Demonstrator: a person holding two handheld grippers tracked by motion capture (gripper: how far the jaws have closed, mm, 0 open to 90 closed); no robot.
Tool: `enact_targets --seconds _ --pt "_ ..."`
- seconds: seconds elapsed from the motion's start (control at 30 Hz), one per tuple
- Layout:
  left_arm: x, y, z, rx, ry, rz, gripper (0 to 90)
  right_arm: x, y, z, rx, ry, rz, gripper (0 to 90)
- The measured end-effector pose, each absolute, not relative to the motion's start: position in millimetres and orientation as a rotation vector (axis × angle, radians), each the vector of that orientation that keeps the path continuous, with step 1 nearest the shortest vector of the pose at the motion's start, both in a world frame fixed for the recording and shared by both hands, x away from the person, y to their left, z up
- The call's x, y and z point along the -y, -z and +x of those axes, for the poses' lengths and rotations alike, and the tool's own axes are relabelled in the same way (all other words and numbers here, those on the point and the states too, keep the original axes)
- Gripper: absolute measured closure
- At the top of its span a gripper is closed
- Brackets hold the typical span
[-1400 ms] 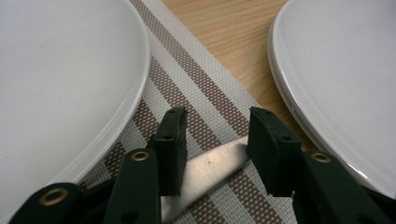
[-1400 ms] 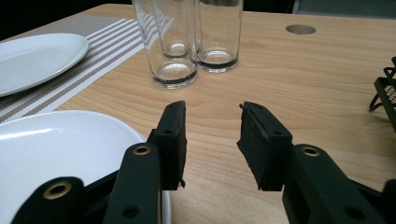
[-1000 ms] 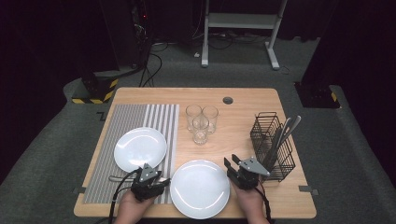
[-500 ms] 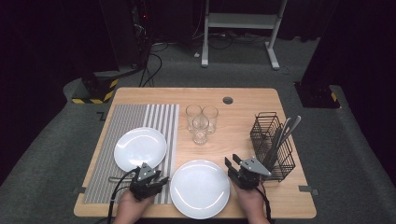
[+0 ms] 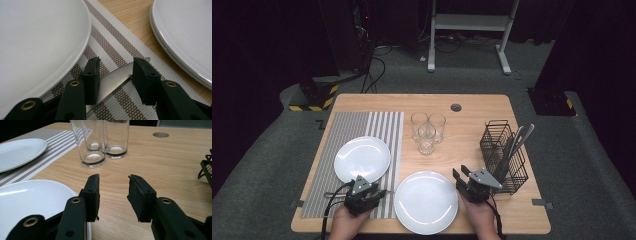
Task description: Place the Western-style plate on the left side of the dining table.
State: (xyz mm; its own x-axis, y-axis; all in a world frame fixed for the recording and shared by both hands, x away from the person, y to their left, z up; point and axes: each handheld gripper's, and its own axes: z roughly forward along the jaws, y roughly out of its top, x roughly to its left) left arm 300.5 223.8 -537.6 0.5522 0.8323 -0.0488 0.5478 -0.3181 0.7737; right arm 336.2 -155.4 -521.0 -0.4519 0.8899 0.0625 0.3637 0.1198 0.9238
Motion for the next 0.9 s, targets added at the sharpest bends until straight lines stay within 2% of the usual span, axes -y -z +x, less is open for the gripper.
enact_targets --seconds 0.9 --pt "-236 537 292 -1.119 -0.466 2.018 56.2 155 520 336 -1.882 -1.316 1.205 60.7"
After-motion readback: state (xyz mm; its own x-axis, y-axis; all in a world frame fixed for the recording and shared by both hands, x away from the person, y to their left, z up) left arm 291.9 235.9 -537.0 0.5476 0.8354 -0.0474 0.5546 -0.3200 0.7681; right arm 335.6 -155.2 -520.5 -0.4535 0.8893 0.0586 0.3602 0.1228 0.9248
